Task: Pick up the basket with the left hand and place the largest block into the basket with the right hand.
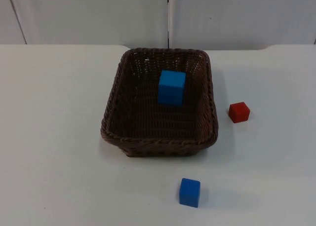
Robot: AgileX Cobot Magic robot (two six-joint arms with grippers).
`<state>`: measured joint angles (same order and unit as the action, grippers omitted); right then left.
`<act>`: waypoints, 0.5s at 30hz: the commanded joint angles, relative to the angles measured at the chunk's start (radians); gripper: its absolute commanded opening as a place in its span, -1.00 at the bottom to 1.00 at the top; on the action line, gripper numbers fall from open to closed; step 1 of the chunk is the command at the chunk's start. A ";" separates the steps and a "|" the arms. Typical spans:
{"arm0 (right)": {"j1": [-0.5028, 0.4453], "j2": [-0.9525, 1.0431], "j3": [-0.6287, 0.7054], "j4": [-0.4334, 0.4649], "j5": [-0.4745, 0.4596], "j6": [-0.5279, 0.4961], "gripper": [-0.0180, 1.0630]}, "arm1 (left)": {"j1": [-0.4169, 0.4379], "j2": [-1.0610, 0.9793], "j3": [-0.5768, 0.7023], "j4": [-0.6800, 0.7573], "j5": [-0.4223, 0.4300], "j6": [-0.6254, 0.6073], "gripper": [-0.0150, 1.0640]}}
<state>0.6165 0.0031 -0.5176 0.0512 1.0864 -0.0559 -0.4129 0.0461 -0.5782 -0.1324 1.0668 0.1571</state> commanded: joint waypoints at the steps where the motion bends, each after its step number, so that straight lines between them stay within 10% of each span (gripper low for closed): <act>1: -0.002 -0.003 0.001 -0.003 -0.006 -0.012 0.38 | -0.005 -0.046 0.030 0.050 -0.006 -0.062 0.63; 15: -0.002 -0.003 0.001 0.003 -0.006 -0.012 0.38 | -0.005 -0.046 0.083 0.076 0.008 -0.133 0.63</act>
<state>0.6165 0.0031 -0.5176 0.0533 1.0864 -0.0559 -0.4129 0.0044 -0.5008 -0.0640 1.0786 0.0276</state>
